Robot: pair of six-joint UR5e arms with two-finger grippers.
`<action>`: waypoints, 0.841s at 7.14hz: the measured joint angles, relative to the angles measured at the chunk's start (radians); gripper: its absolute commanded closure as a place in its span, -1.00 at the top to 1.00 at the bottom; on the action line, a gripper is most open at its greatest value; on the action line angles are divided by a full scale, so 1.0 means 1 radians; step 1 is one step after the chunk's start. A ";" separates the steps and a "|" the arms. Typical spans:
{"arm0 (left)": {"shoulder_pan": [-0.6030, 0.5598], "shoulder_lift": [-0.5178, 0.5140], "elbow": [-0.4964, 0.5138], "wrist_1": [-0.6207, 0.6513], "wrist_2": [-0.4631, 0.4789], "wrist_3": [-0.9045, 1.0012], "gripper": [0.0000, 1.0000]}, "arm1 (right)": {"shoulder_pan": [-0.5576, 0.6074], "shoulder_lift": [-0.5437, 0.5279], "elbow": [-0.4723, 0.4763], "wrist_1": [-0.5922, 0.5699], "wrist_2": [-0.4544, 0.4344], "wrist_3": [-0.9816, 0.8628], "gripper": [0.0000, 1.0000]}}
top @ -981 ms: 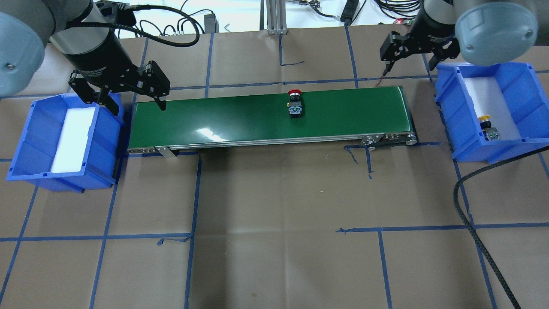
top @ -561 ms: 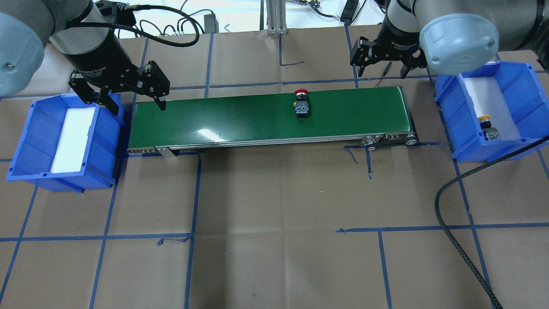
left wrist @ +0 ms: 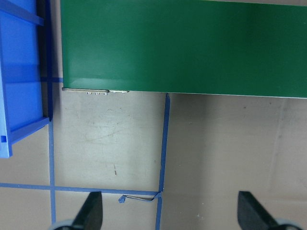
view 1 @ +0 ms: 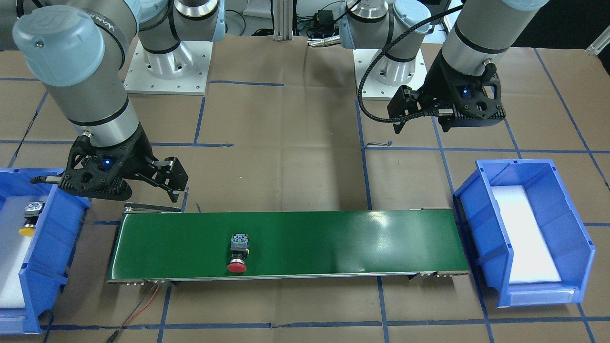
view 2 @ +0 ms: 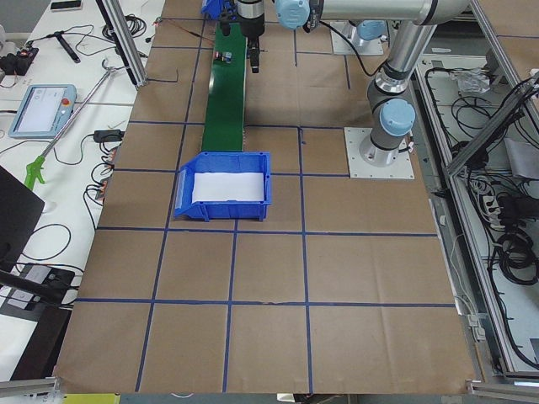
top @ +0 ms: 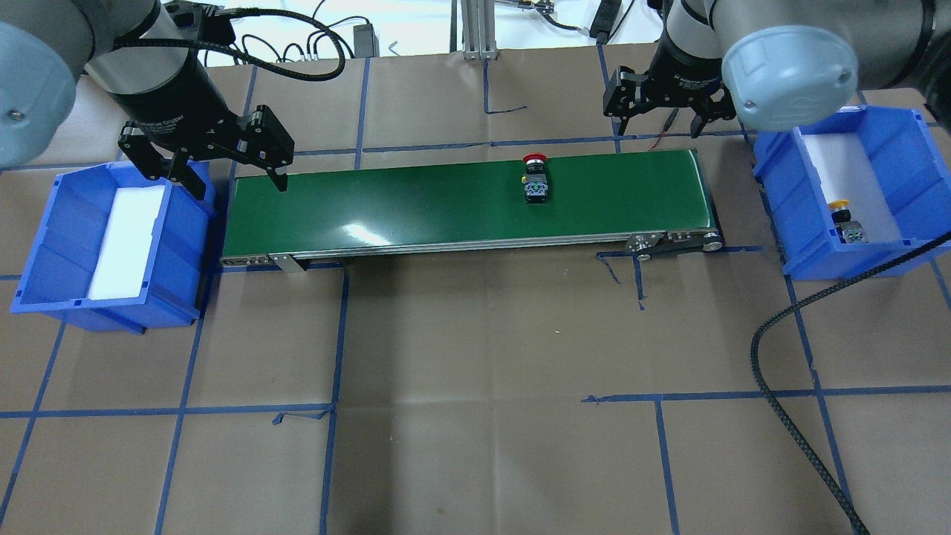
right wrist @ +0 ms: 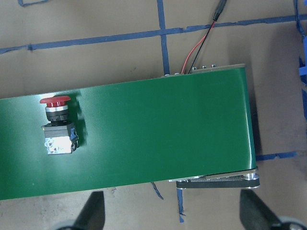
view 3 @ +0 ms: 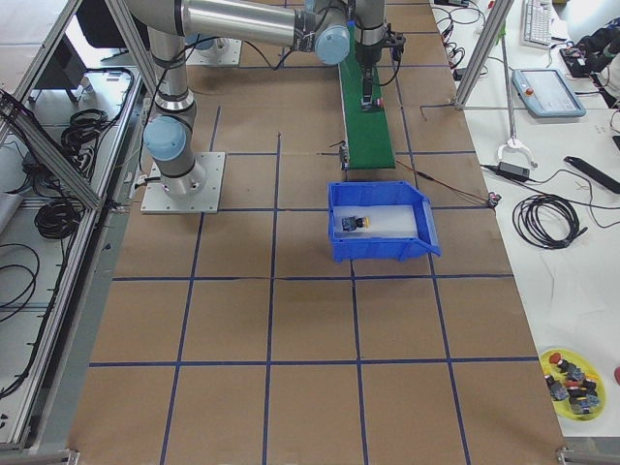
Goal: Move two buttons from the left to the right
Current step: 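Move the right gripper back over the belt above the red button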
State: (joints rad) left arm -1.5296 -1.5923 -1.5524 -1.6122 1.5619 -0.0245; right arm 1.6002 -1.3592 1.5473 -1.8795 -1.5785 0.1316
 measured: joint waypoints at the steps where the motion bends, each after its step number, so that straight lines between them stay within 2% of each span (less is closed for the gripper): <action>1: 0.000 0.000 0.000 0.000 0.001 0.000 1.00 | 0.000 0.003 0.000 -0.001 0.000 0.000 1.00; 3: 0.000 0.001 -0.001 0.000 0.001 0.000 1.00 | 0.001 0.017 0.001 -0.010 0.003 0.001 0.99; 6: -0.001 0.001 -0.001 0.000 0.001 0.000 1.00 | 0.002 0.105 -0.001 -0.049 0.014 0.009 0.99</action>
State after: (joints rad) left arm -1.5302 -1.5909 -1.5538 -1.6122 1.5631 -0.0245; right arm 1.6019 -1.2542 1.5461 -1.9280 -1.5641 0.1407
